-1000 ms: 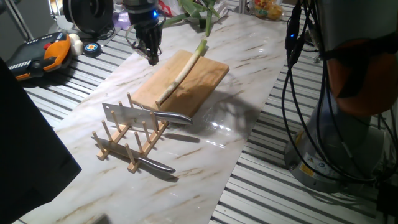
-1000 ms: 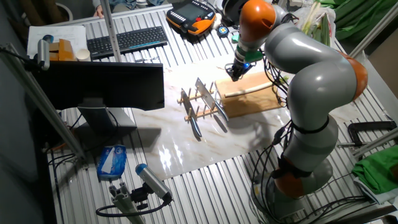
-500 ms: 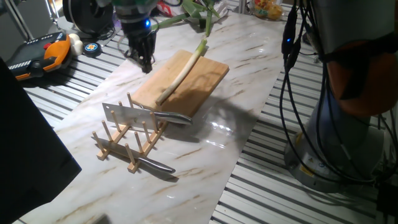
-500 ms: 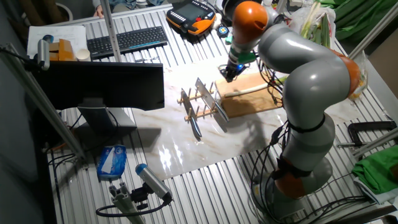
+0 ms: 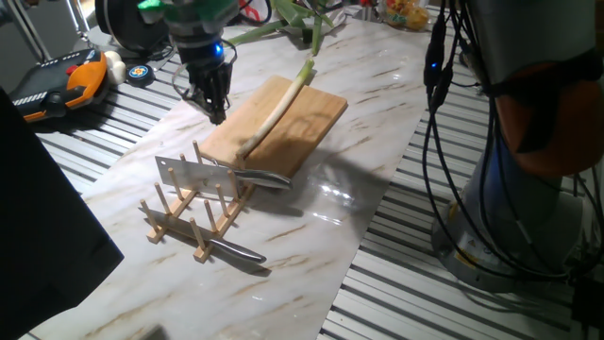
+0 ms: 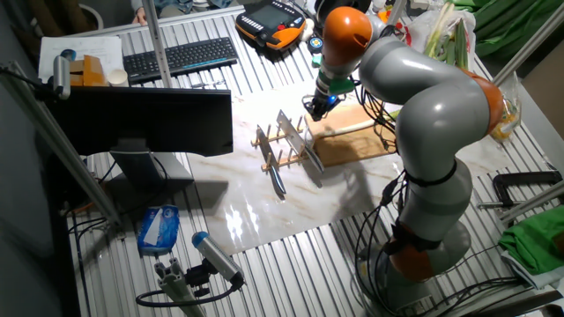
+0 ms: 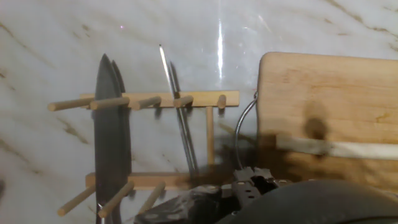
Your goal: Chop the scallions
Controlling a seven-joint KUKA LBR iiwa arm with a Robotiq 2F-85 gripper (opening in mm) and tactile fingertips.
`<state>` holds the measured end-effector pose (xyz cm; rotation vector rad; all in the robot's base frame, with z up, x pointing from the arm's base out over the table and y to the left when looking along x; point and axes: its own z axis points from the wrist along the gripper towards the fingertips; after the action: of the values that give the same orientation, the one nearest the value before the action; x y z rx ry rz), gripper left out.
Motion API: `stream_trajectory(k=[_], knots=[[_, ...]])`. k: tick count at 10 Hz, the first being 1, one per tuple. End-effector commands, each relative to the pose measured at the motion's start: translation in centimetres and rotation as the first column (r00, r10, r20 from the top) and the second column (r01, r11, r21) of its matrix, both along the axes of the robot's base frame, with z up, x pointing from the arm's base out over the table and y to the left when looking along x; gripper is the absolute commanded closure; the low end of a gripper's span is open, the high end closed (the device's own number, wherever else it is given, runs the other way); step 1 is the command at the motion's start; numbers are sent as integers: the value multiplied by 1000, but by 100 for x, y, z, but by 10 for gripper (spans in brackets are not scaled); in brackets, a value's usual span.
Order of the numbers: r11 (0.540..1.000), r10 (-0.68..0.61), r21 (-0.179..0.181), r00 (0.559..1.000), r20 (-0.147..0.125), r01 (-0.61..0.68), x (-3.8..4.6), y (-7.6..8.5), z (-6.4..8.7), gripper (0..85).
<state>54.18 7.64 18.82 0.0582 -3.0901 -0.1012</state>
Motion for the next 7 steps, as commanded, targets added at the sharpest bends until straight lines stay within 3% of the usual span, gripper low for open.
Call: stream_trajectory(k=[1, 5, 7], knots=[[1000, -2, 0, 1000, 0, 2, -28, 54, -34, 843], [999, -33, 12, 999, 31, 33, -204, 379, -313, 843], [999, -19, 35, 1000, 20, 18, -179, 391, -349, 840]])
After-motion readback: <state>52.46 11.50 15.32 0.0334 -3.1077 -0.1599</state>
